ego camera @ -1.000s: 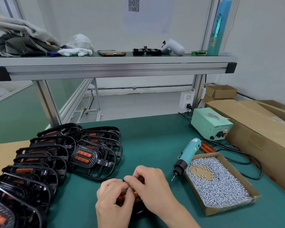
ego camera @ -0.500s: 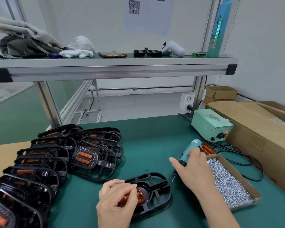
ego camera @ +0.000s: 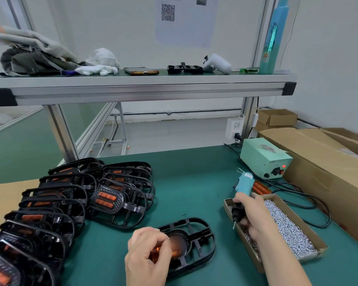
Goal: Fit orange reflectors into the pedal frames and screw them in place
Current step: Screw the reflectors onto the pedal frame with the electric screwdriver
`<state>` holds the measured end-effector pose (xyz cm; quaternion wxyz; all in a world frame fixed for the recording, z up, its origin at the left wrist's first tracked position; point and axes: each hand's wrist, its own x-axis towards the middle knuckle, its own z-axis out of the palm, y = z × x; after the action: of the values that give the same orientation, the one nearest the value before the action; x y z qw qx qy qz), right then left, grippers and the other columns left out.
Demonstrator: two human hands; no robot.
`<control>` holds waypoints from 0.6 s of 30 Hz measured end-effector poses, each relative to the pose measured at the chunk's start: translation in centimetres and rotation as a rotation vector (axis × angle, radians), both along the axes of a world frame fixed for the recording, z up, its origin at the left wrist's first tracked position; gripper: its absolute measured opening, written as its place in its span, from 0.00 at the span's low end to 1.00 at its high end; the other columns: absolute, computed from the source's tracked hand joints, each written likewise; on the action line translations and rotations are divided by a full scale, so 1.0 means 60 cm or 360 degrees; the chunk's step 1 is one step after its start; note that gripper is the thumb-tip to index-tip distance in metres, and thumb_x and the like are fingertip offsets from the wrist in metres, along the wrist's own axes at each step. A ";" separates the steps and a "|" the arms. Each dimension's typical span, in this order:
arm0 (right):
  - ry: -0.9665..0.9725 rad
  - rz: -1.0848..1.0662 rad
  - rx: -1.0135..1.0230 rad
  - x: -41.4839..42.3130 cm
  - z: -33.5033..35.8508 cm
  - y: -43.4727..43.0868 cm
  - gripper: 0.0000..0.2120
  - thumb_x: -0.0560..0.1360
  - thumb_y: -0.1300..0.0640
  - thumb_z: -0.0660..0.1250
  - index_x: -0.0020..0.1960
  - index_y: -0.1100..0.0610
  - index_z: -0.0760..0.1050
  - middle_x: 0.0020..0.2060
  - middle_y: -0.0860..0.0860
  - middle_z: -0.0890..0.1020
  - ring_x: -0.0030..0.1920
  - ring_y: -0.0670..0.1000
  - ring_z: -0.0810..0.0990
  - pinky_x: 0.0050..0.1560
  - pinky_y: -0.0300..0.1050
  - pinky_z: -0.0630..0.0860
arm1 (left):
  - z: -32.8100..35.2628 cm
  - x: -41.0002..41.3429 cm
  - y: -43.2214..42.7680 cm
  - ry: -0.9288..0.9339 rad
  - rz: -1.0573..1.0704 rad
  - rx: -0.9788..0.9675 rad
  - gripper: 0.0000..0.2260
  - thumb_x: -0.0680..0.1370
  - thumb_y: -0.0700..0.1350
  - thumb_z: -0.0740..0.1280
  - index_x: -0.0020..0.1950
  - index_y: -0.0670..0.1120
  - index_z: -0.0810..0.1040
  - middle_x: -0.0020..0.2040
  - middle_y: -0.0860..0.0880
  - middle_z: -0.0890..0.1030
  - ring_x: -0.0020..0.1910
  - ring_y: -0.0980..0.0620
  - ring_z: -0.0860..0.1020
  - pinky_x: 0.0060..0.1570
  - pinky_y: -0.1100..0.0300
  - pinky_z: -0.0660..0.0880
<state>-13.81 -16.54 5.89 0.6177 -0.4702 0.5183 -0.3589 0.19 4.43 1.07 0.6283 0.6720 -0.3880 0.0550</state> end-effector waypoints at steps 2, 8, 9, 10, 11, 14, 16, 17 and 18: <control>-0.0259 -0.0041 0.0083 -0.003 0.004 -0.003 0.04 0.74 0.66 0.65 0.46 0.61 0.71 0.31 0.52 0.72 0.21 0.44 0.70 0.16 0.36 0.61 | 0.003 0.000 0.000 -0.0061 0.0013 -0.0005 0.05 0.69 0.51 0.66 0.34 0.52 0.78 0.41 0.58 0.79 0.49 0.49 0.79 0.51 0.55 0.72; -0.0793 0.0195 0.0068 0.006 0.040 0.021 0.11 0.69 0.68 0.69 0.50 0.60 0.72 0.35 0.54 0.81 0.32 0.50 0.84 0.27 0.38 0.76 | 0.004 0.001 0.001 -0.0155 0.0090 0.0017 0.08 0.69 0.50 0.66 0.31 0.50 0.79 0.40 0.59 0.79 0.50 0.54 0.78 0.51 0.51 0.71; -0.0819 0.0256 0.0026 0.010 0.045 0.027 0.15 0.67 0.66 0.72 0.51 0.60 0.72 0.36 0.54 0.83 0.35 0.51 0.85 0.28 0.39 0.77 | 0.003 0.001 0.001 -0.0161 0.0095 0.0021 0.07 0.69 0.50 0.66 0.32 0.50 0.79 0.39 0.58 0.80 0.50 0.54 0.78 0.52 0.50 0.72; -0.0846 0.0324 0.0001 0.014 0.052 0.034 0.16 0.66 0.64 0.73 0.51 0.59 0.73 0.37 0.55 0.84 0.37 0.52 0.86 0.29 0.39 0.77 | 0.002 0.002 0.000 -0.0165 0.0100 0.0026 0.07 0.68 0.50 0.66 0.32 0.51 0.79 0.38 0.58 0.80 0.50 0.53 0.78 0.52 0.48 0.73; -0.0883 0.0391 -0.0006 0.020 0.057 0.041 0.15 0.67 0.60 0.74 0.51 0.58 0.73 0.39 0.56 0.84 0.38 0.54 0.86 0.31 0.41 0.78 | 0.001 0.002 0.000 -0.0166 0.0102 0.0031 0.06 0.68 0.50 0.67 0.32 0.51 0.80 0.38 0.57 0.80 0.50 0.52 0.78 0.52 0.46 0.74; -0.0946 0.0493 -0.0007 0.040 0.066 0.066 0.15 0.70 0.48 0.73 0.47 0.56 0.73 0.39 0.59 0.84 0.41 0.57 0.85 0.40 0.47 0.73 | 0.000 0.002 -0.001 -0.0110 0.0093 0.0016 0.03 0.67 0.51 0.67 0.34 0.56 0.79 0.39 0.57 0.80 0.51 0.50 0.79 0.52 0.50 0.74; -0.0958 0.0485 -0.0083 0.057 0.066 0.084 0.18 0.68 0.45 0.75 0.48 0.57 0.74 0.36 0.56 0.82 0.38 0.56 0.84 0.41 0.48 0.74 | 0.001 0.002 -0.001 -0.0066 0.0090 0.0002 0.02 0.66 0.52 0.68 0.37 0.56 0.79 0.41 0.58 0.80 0.51 0.50 0.79 0.52 0.53 0.73; -0.0972 0.0469 -0.0114 0.065 0.066 0.092 0.21 0.67 0.45 0.76 0.50 0.57 0.74 0.35 0.56 0.82 0.36 0.55 0.83 0.40 0.47 0.76 | 0.001 0.002 -0.001 -0.0051 0.0093 0.0001 0.03 0.66 0.52 0.68 0.37 0.55 0.80 0.43 0.58 0.80 0.51 0.51 0.79 0.52 0.54 0.72; -0.0982 0.0455 -0.0134 0.071 0.067 0.101 0.23 0.67 0.45 0.77 0.53 0.58 0.74 0.34 0.56 0.81 0.35 0.54 0.82 0.37 0.45 0.78 | 0.001 0.002 -0.001 -0.0034 0.0093 0.0000 0.03 0.66 0.52 0.67 0.38 0.55 0.80 0.44 0.59 0.80 0.51 0.51 0.80 0.52 0.54 0.72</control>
<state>-9.53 -10.48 9.90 0.7695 -0.4323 0.2205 -0.4151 0.30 4.40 1.12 0.6223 0.6824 -0.3751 0.0805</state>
